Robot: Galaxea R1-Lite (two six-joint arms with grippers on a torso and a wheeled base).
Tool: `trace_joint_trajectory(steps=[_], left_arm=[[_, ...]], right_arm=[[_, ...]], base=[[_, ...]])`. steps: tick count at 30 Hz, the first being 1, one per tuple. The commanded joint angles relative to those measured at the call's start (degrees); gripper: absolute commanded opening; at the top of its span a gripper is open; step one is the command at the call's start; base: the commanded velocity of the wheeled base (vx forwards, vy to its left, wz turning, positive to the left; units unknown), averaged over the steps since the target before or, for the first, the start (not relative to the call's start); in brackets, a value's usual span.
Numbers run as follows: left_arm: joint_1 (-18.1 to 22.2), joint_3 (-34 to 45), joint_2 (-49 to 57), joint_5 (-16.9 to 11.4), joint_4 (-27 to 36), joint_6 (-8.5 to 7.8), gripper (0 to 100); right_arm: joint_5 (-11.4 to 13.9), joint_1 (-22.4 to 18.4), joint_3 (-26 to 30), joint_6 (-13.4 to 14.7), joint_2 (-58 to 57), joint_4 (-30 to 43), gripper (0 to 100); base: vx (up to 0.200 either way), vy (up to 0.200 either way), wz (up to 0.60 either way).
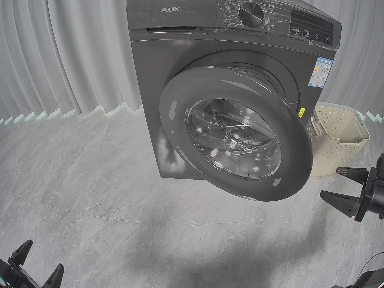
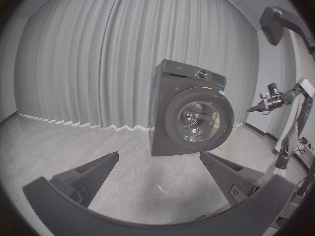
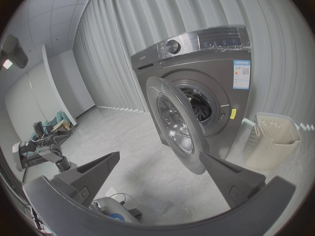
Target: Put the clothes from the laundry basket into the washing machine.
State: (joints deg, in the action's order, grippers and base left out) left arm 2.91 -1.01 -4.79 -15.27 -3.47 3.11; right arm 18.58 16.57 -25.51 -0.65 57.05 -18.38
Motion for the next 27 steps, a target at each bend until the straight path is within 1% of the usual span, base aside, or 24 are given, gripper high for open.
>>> trace_joint_trajectory(steps=[1,2,3,4,5,6,7,8,9,10,11,12,13,15,16,18,20,27], left_arm=[[-2.8,0.7,4.3,-1.1,0.7,-0.03,100],[-2.8,0.6,4.3,-0.7,0.7,0.06,100],[-2.7,0.2,4.4,7.1,2.2,-0.03,100],[-2.8,-0.1,4.4,12.6,2.9,-0.56,100],[-2.8,-0.4,4.4,16.6,3.5,-0.56,100],[-2.6,0.7,4.4,18.3,2.9,-0.56,100],[-2.6,0.8,4.4,18.4,2.8,-0.56,100],[-2.7,0.8,4.4,18.1,2.7,-0.47,100],[-2.7,0.8,4.4,18.0,2.7,-0.74,100],[-2.7,0.8,4.4,18.0,2.7,-0.74,100],[-2.9,0.9,4.6,16.2,3.4,-3.46,100],[-2.9,0.9,4.7,14.9,3.6,-4.69,100],[-2.9,0.9,4.6,14.0,3.7,-5.04,100],[-3.1,0.8,4.6,14.0,3.7,-2.58,100],[-3.1,0.8,4.6,14.0,3.6,-2.32,100],[-3.1,0.8,4.6,14.0,3.6,-2.32,100],[-3.0,0.8,4.6,14.6,3.7,-2.32,100],[-3.0,0.9,4.6,14.6,3.6,-2.32,100]], right_arm=[[-0.6,0.7,-2.7,1.5,6.3,-0.6,100],[-0.6,0.7,-2.7,1.5,6.4,-0.6,100],[-0.6,0.6,-2.8,1.6,6.9,-0.7,100],[-0.6,0.5,-2.9,1.6,7.5,-0.8,100],[-0.6,0.6,-3.3,1.6,8.1,-1.0,100],[-0.6,0.6,-3.5,1.6,8.6,-1.4,100],[-0.7,0.6,-3.6,1.5,9.0,-1.8,100],[-1.5,0.7,-3.8,1.5,9.6,-2.5,100],[-2.3,0.7,-3.9,1.5,9.8,-3.1,100],[-2.3,0.7,-3.9,1.5,9.8,-3.1,100],[-3.7,0.7,-4.0,1.6,10.3,-4.5,100],[-3.9,0.7,-4.0,1.5,10.6,-5.1,100],[-4.0,0.7,-4.1,1.5,11.2,-5.7,100],[-4.1,0.6,-4.2,1.5,12.3,-6.7,100],[-4.1,0.6,-4.2,1.5,12.7,-7.0,100],[-4.1,0.5,-4.2,1.6,13.3,-7.4,100],[-4.1,0.5,-3.9,1.6,14.5,-8.2,100],[-4.5,1.0,-3.5,1.5,14.5,-8.5,100]], base=[[0.0,0.0,0.0],[0.0,0.0,0.0],[0.0,0.0,0.0],[0.0,0.0,0.0],[0.0,0.0,0.0],[0.0,0.0,0.0],[0.0,0.0,0.0],[0.0,0.0,0.0],[0.0,0.0,0.0],[0.0,0.0,0.0],[0.0,0.0,0.0],[0.0,0.0,0.0],[0.0,0.0,0.0],[0.0,0.0,0.0],[0.0,0.0,0.0],[0.0,0.0,0.0],[0.0,-0.2,0.0],[0.0,-0.2,0.0]])
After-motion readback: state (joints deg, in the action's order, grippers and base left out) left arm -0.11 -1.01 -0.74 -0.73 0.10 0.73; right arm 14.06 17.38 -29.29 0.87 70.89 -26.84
